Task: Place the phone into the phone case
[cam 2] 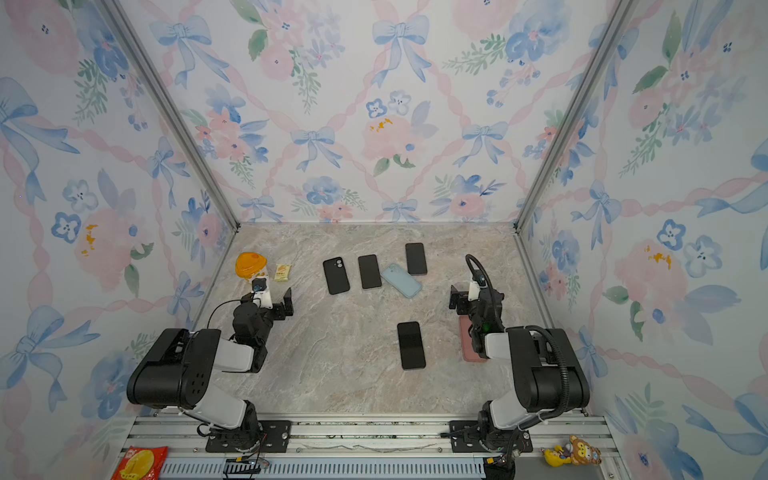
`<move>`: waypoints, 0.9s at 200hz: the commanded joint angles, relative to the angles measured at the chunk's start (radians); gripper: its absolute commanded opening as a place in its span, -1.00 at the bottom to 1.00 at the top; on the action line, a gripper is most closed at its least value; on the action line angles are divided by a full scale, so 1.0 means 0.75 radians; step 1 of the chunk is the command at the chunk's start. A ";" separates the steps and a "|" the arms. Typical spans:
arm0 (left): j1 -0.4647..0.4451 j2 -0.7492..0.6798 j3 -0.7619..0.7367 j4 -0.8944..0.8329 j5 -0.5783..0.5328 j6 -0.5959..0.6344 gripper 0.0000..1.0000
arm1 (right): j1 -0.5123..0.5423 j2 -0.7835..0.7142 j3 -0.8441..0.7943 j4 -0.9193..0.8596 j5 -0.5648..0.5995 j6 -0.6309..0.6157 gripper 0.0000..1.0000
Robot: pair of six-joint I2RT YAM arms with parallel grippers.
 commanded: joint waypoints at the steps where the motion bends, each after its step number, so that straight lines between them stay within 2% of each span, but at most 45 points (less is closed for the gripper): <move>1: 0.011 0.000 -0.004 0.017 0.027 -0.026 0.96 | -0.014 0.005 0.005 0.015 -0.035 0.002 0.94; 107: 0.009 -0.001 -0.005 0.017 0.025 -0.022 0.96 | -0.017 0.003 0.002 0.021 -0.040 0.007 0.93; 144: -0.004 -0.006 -0.005 0.020 0.001 -0.013 0.96 | -0.018 -0.003 -0.007 0.031 -0.037 0.006 0.93; 157: -0.005 -0.034 0.016 -0.029 -0.050 -0.024 0.96 | -0.017 -0.015 -0.012 0.049 -0.019 0.018 0.93; 167: -0.004 -0.084 0.042 -0.114 -0.086 -0.036 0.96 | -0.017 -0.093 0.002 -0.040 0.003 0.020 0.93; 180: -0.011 -0.162 0.105 -0.282 -0.121 -0.038 0.96 | -0.008 -0.217 0.066 -0.271 0.047 0.021 0.93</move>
